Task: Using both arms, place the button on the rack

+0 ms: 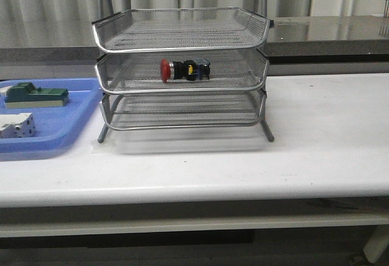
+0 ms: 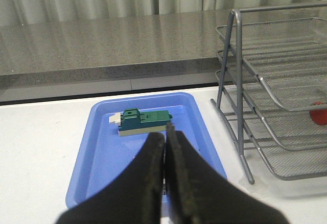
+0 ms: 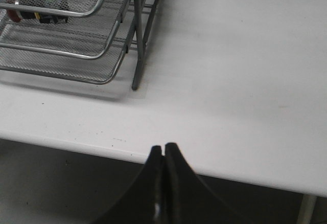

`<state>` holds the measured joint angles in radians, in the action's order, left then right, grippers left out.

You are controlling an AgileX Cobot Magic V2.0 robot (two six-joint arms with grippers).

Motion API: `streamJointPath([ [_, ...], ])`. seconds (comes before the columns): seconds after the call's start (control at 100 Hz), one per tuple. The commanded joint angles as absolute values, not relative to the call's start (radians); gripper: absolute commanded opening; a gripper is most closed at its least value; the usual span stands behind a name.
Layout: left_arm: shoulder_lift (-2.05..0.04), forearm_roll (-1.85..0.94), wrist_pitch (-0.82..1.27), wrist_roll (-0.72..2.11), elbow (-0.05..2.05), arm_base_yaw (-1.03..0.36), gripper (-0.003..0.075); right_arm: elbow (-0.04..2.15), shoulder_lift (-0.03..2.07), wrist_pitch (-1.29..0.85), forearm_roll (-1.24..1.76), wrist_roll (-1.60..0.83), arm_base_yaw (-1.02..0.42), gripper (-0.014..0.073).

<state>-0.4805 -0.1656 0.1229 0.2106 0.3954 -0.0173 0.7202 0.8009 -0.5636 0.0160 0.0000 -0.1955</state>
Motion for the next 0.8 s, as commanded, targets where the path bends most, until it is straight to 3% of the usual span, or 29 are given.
streamJointPath([
  [0.0, -0.483, -0.177, 0.036, 0.204, 0.423, -0.015, 0.0004, 0.706, 0.712, -0.484, 0.006, 0.010, -0.185, -0.0067],
  [0.32, -0.483, -0.177, 0.036, 0.204, 0.423, -0.015, 0.0004, 0.606, 0.472, -0.485, 0.006, 0.010, -0.185, -0.0067],
  [0.79, -0.483, -0.177, 0.036, 0.204, 0.423, -0.015, 0.0004, 0.602, 0.447, -0.510, 0.007, 0.010, -0.185, -0.0067],
])
